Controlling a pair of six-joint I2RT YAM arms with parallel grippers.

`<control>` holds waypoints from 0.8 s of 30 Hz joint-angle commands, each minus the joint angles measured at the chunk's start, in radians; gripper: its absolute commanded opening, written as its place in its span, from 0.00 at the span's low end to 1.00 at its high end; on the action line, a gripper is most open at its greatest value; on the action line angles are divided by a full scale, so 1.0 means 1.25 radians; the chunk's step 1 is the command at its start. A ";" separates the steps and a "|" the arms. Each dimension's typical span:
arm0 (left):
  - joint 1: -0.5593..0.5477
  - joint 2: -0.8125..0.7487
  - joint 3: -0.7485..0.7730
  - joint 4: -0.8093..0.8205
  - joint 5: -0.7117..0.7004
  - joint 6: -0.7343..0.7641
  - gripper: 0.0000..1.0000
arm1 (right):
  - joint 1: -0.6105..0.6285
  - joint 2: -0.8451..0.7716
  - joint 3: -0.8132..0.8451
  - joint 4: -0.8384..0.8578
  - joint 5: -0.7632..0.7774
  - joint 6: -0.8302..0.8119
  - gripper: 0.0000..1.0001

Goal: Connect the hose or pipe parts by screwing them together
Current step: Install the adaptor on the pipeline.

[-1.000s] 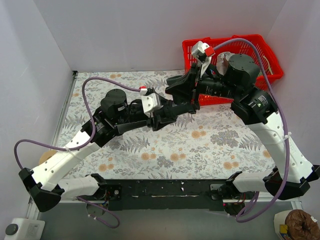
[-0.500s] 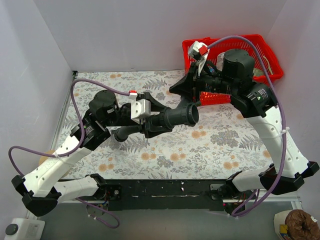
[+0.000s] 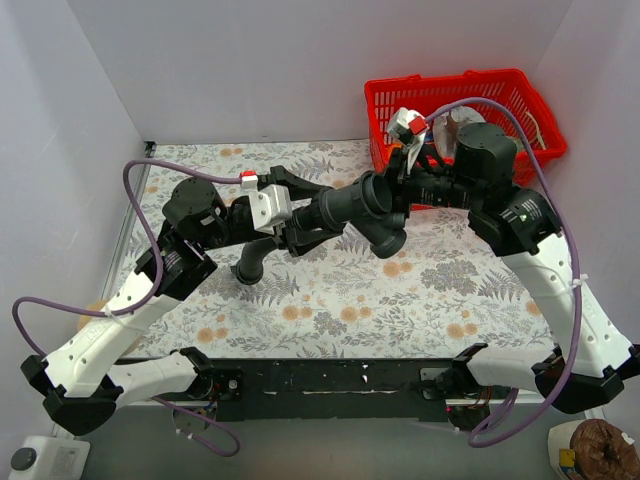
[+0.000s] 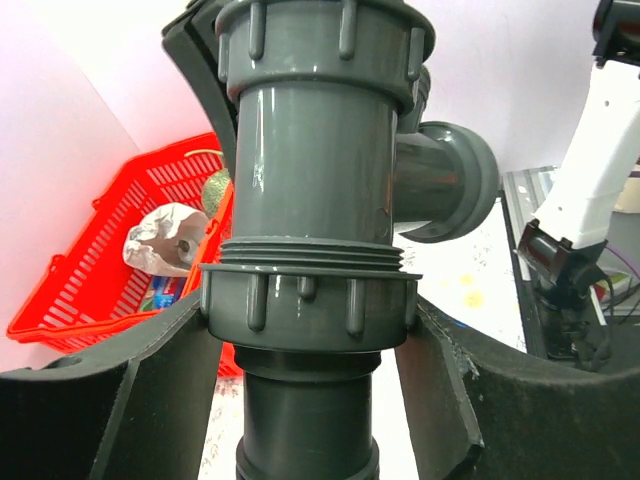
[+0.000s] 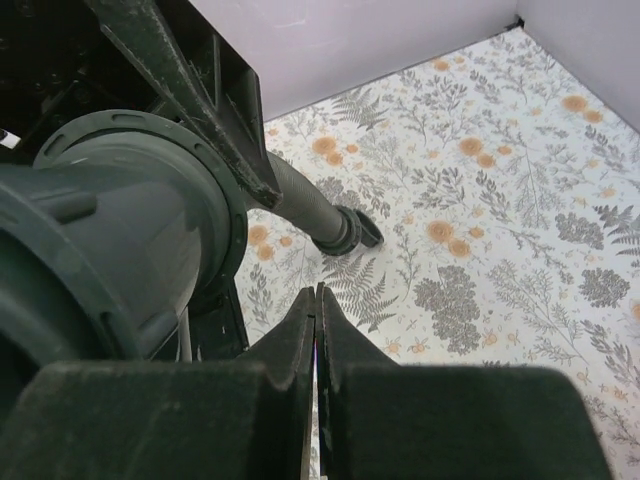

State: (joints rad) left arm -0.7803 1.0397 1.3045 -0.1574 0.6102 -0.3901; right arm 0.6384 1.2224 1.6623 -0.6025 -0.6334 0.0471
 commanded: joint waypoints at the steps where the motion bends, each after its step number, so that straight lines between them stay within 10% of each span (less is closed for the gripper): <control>1: 0.009 -0.005 0.018 0.120 -0.169 0.057 0.00 | 0.002 -0.053 -0.019 0.052 -0.044 0.032 0.01; 24: 0.003 0.054 -0.095 0.076 -0.269 0.150 0.00 | 0.002 -0.151 -0.179 0.292 0.069 0.151 0.08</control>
State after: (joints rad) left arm -0.7742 1.1088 1.1805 -0.0139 0.2317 -0.2249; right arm 0.6361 1.0275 1.4155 -0.3344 -0.6083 0.2214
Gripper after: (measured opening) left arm 0.608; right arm 0.091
